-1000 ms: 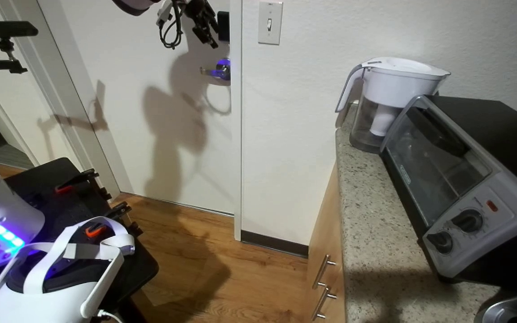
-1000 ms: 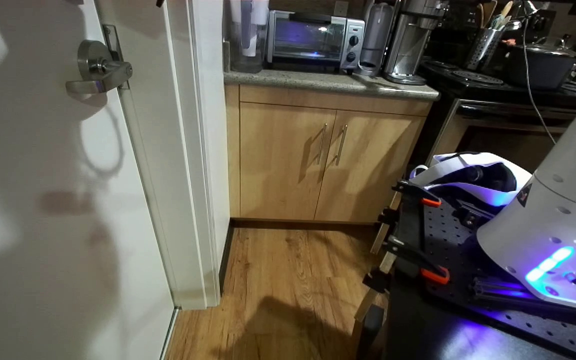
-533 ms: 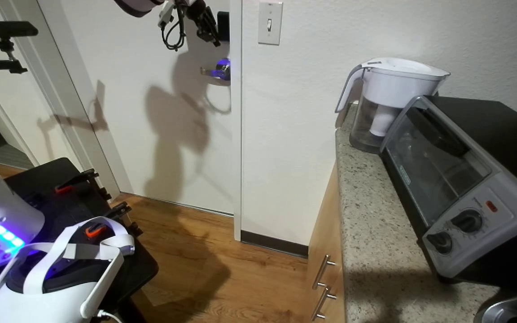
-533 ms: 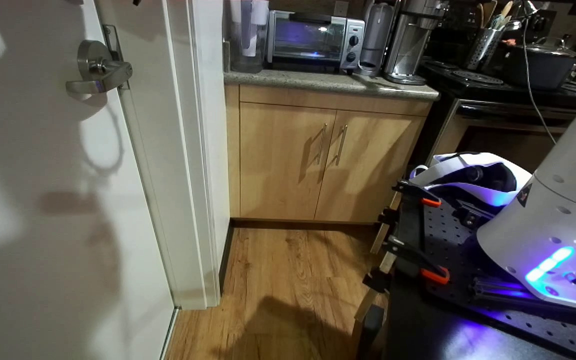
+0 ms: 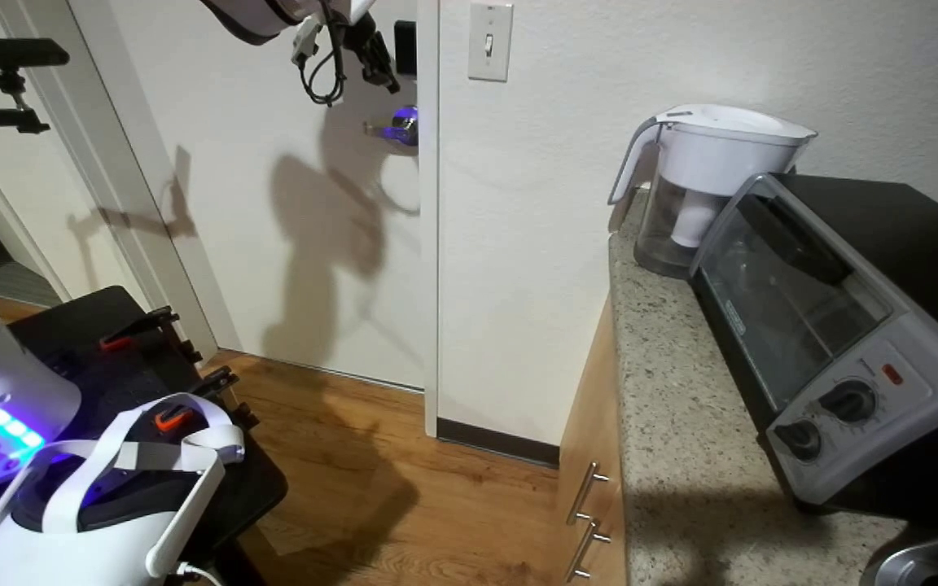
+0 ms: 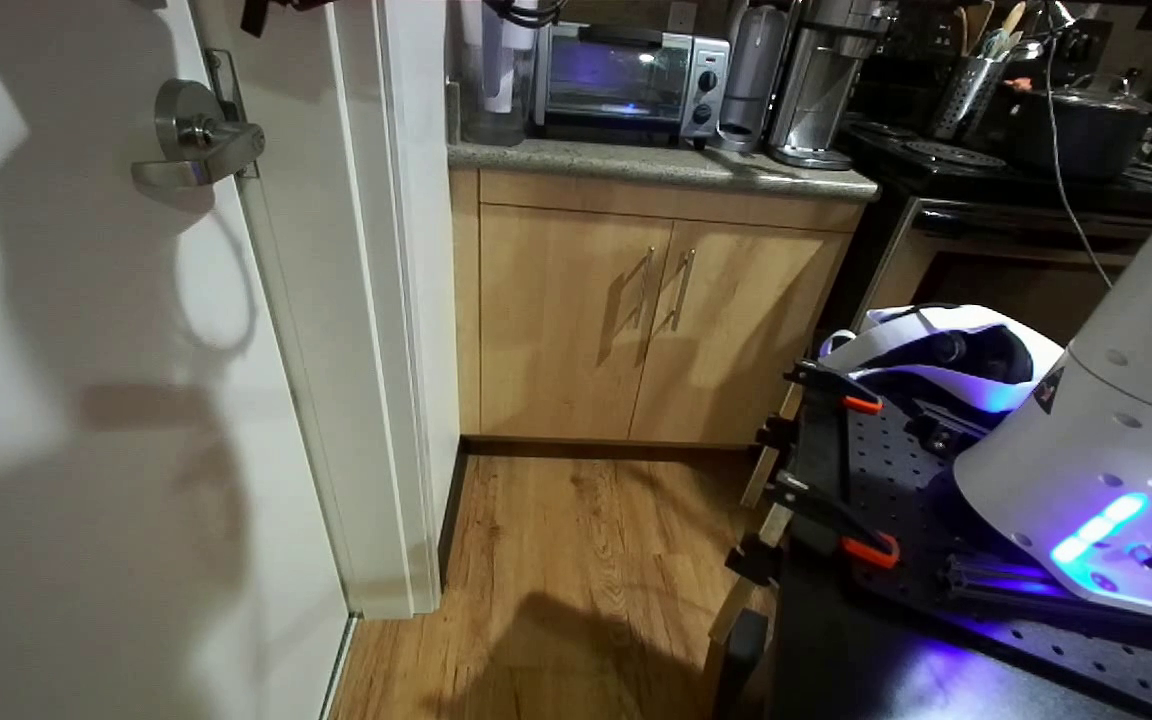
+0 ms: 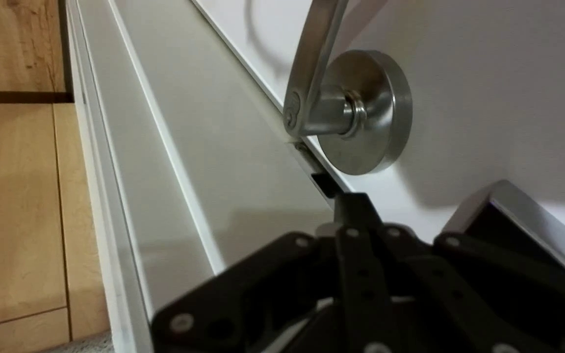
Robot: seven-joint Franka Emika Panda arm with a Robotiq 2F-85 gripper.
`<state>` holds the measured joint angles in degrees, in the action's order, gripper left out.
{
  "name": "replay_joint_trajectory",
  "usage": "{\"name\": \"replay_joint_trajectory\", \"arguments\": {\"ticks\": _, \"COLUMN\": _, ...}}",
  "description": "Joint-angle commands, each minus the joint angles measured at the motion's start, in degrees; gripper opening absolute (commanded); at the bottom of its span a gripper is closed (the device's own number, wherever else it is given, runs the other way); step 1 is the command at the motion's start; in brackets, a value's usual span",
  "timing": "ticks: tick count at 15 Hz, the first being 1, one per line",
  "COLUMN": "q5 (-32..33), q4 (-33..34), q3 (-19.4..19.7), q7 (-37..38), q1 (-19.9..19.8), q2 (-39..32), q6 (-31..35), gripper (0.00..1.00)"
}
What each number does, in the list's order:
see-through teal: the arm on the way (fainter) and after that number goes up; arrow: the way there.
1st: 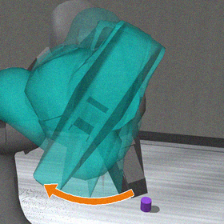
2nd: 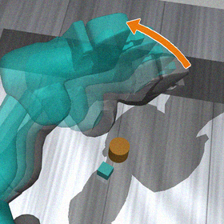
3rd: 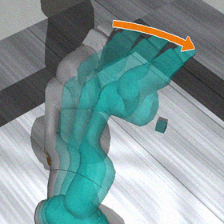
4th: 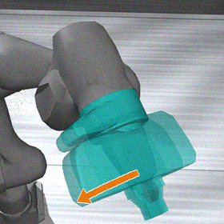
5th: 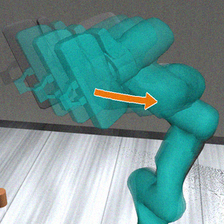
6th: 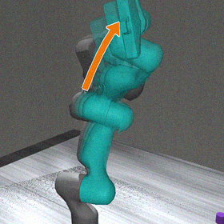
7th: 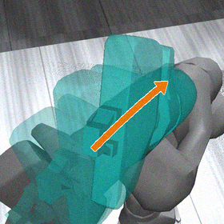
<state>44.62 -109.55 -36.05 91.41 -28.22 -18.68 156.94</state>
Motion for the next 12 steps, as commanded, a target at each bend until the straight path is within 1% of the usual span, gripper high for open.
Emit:
{"name": "replay_joint_trajectory", "arguments": {"ticks": 1, "q5": 0.3, "q4": 0.4, "q3": -0.2, "q7": -2.5, "q1": -0.8, "q2": -2.9, "q6": 3.7, "gripper": 0.00}}
{"name": "replay_joint_trajectory", "arguments": {"ticks": 4, "q5": 0.9, "q4": 0.6, "q3": 0.1, "q7": -3.0, "q1": -0.9, "q2": -4.8, "q6": 7.1, "gripper": 0.00}}
{"name": "replay_joint_trajectory", "arguments": {"ticks": 8, "q5": 2.6, "q4": 1.1, "q3": 1.2, "q7": -2.4, "q1": 0.1, "q2": -6.1, "q6": 11.4, "gripper": 0.00}}
{"name": "replay_joint_trajectory", "arguments": {"ticks": 12, "q5": 6.6, "q4": 1.9, "q3": 3.3, "q7": -1.4, "q1": 1.9, "q2": -6.4, "q6": 13.9, "gripper": 0.00}}
